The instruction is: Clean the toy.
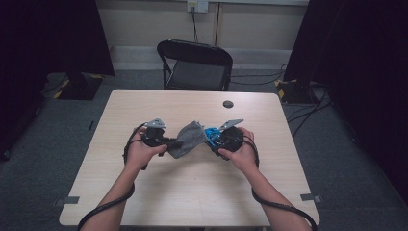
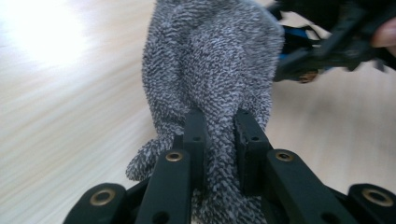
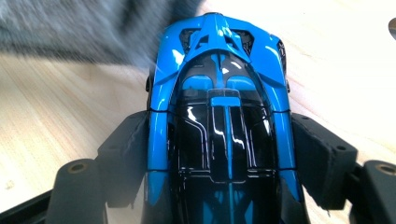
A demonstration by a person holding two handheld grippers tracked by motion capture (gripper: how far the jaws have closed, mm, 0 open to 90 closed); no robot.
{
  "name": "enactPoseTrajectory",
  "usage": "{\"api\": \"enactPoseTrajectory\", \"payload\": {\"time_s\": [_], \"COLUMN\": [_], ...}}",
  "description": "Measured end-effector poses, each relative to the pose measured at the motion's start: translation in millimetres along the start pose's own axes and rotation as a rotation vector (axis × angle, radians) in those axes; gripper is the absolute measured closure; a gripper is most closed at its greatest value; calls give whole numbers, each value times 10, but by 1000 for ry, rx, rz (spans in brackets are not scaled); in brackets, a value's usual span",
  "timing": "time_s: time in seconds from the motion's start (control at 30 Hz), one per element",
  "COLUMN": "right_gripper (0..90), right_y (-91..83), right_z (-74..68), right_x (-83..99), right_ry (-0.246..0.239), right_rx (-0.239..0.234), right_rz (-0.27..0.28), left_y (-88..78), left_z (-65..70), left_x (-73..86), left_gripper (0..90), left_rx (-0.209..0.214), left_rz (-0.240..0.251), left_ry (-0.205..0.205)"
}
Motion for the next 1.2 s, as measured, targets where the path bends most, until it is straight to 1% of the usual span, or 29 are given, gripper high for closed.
{"api": "enactPoseTrajectory", "payload": {"time_s": [0.07,0.13,0.17,0.23,0.27,0.37,0.5,0.57,0.63,0.7,0.73,0.77,0.8,0.93,1.0,1.2], "right_gripper": [261,261,261,261,261,261,261,261,261,261,261,261,261,261,261,261], "right_y": [-14,-21,-25,-36,-38,-36,-28,-24,-23,-28,-31,-31,-33,-35,-39,-50], "right_z": [0,-29,-54,-112,-145,-236,-318,-344,-355,-349,-341,-328,-316,-244,-216,-111], "right_x": [6,10,10,4,-1,-17,-30,-32,-30,-28,-27,-25,-22,-8,-3,-2], "right_ry": [-6,-16,-25,-39,-49,-75,-96,-98,-103,-98,-97,-95,-90,-82,-70,-39], "right_rx": [-1,-8,-11,-23,-32,-43,-58,-67,-67,-62,-59,-58,-52,-41,-37,-19], "right_rz": [2,4,3,7,10,9,7,8,10,9,8,7,6,3,3,1], "left_y": [-65,-100,-105,-89,-66,32,179,249,314,354,364,367,369,339,320,250], "left_z": [-106,-194,-224,-261,-267,-227,-130,-81,-32,10,24,30,38,43,47,71], "left_x": [30,29,18,-21,-48,-144,-273,-312,-335,-343,-342,-339,-333,-306,-289,-209], "left_gripper": [776,776,776,775,776,775,774,774,774,774,774,774,774,774,774,775], "left_rx": [-52,-110,-123,-155,-162,-157,-127,-103,-85,-52,-48,-46,-35,-16,-8,33], "left_rz": [19,33,44,53,56,48,47,30,14,8,3,1,-3,-14,-20,-30], "left_ry": [-33,-57,-71,-81,-79,-72,-48,-38,-16,-12,0,4,1,9,15,28]}}
Point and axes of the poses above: each handheld gripper's, and its own axes: y roughly forward along the jaws, x roughly out of its underside, z roughly to its right, the point moved 3 cm from there along y, roughly forward along the jaws, and after that the axes turned 8 degrees about -z, right-handed, at the moved point
